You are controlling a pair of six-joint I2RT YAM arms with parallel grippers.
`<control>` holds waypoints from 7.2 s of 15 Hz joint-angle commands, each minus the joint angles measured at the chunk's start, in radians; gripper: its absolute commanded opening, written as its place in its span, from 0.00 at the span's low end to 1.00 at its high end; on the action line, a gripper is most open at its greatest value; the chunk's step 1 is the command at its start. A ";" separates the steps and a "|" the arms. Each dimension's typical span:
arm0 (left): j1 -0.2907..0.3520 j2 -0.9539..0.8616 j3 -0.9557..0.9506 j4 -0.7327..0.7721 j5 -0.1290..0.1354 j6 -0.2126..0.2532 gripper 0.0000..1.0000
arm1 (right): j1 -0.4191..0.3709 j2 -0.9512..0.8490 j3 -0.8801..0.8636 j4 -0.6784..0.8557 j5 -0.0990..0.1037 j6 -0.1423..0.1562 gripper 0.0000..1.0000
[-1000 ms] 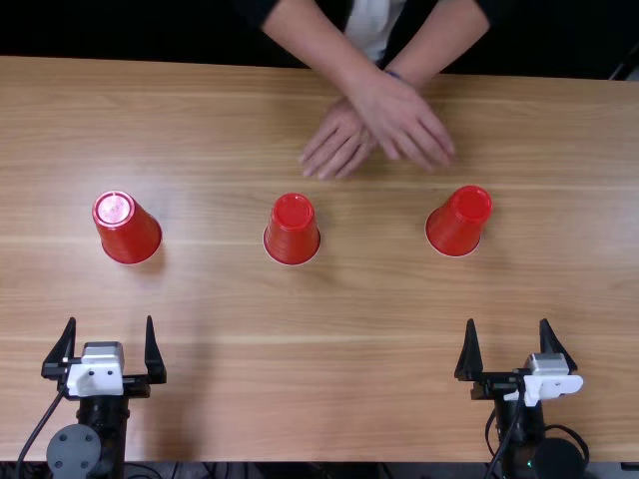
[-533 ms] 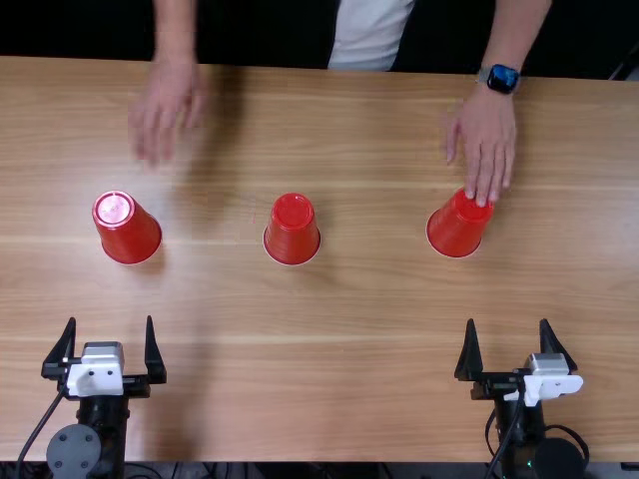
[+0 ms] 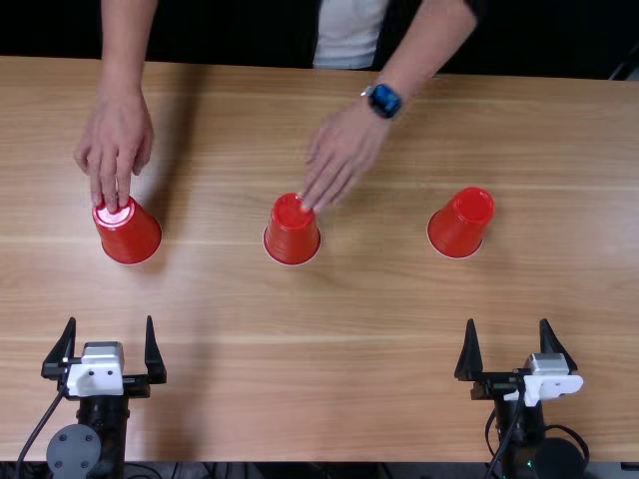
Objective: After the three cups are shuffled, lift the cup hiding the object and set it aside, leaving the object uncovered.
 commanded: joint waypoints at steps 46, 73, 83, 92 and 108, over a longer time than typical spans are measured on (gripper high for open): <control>0.004 0.259 0.349 -0.061 0.003 0.019 1.00 | -0.026 0.161 0.380 -0.128 0.004 0.000 1.00; 0.004 1.331 1.673 -1.374 0.000 -0.088 1.00 | -0.011 1.199 1.373 -1.186 0.000 -0.014 1.00; 0.004 1.540 1.674 -1.118 -0.039 -0.170 1.00 | -0.008 1.187 1.367 -1.181 0.000 -0.007 1.00; -0.002 1.788 1.674 -0.974 -0.092 -0.170 1.00 | 0.026 1.184 1.368 -1.192 0.002 -0.009 1.00; 0.003 2.029 1.710 -0.893 -0.092 -0.176 0.77 | 0.017 1.183 1.339 -1.192 0.002 -0.009 1.00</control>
